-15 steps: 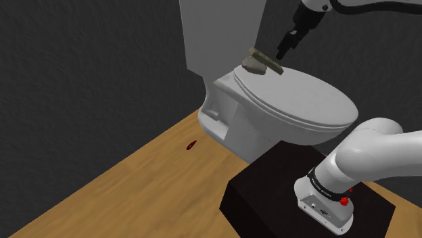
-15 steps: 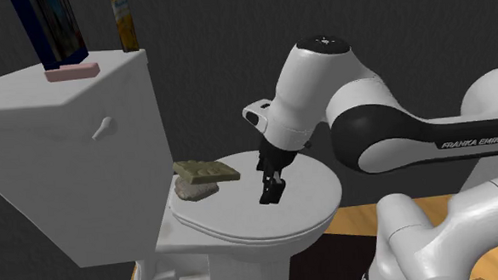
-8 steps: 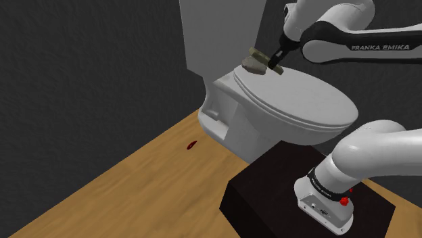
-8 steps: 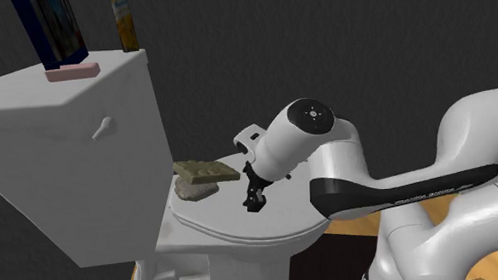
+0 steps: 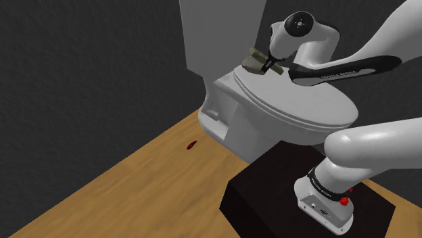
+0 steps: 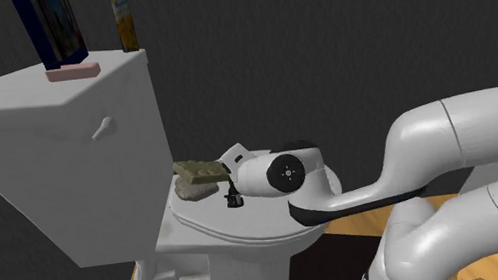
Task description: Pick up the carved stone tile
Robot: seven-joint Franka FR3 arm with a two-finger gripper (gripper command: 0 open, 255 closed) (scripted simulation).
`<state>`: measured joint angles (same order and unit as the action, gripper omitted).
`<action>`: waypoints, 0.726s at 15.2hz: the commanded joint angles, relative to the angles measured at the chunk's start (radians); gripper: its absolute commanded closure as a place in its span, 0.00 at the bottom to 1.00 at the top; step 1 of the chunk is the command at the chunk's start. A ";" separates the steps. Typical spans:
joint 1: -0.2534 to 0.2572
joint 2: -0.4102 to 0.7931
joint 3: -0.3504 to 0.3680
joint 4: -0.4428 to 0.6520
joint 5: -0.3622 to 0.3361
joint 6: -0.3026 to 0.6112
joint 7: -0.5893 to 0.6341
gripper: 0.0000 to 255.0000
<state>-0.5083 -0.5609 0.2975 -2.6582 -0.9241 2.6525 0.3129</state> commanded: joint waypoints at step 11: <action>-0.388 0.318 0.290 0.179 -0.939 -0.044 0.795 0.00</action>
<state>-0.8956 -0.2503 0.5859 -2.4749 -1.8391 2.6166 1.0845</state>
